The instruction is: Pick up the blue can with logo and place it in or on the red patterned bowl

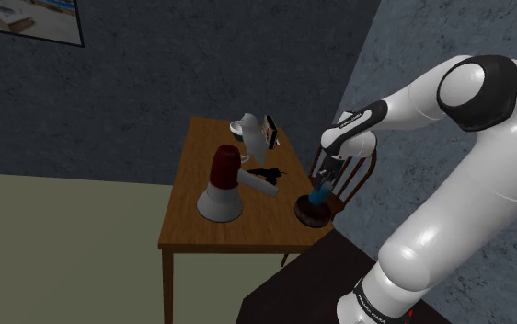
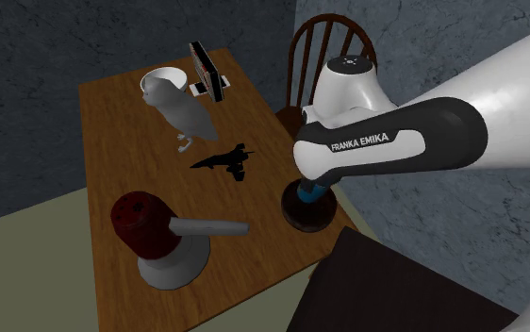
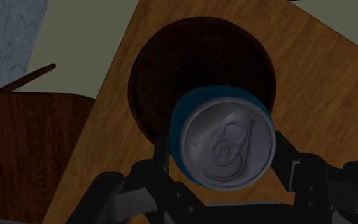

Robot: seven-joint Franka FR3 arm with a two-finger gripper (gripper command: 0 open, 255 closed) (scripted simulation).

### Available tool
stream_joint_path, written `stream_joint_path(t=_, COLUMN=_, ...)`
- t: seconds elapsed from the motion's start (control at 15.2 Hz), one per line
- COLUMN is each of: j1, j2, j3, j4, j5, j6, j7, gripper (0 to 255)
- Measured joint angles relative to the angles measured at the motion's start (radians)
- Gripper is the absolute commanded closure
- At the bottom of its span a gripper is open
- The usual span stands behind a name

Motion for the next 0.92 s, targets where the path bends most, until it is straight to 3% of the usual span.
stream_joint_path(t=0.26, j1=0.003, j2=0.051, j3=0.001, j4=-0.009, j5=0.036, j6=0.055, j7=-0.025, gripper=255)
stream_joint_path(t=0.66, j1=0.003, j2=0.061, j3=0.002, j4=-0.009, j5=0.043, j6=0.065, j7=-0.03, gripper=255)
stream_joint_path(t=0.73, j1=0.003, j2=0.061, j3=0.002, j4=-0.009, j5=0.044, j6=0.065, j7=-0.03, gripper=0)
stream_joint_path(t=0.92, j1=0.003, j2=0.061, j3=0.002, j4=-0.009, j5=0.044, j6=0.065, j7=-0.03, gripper=0)
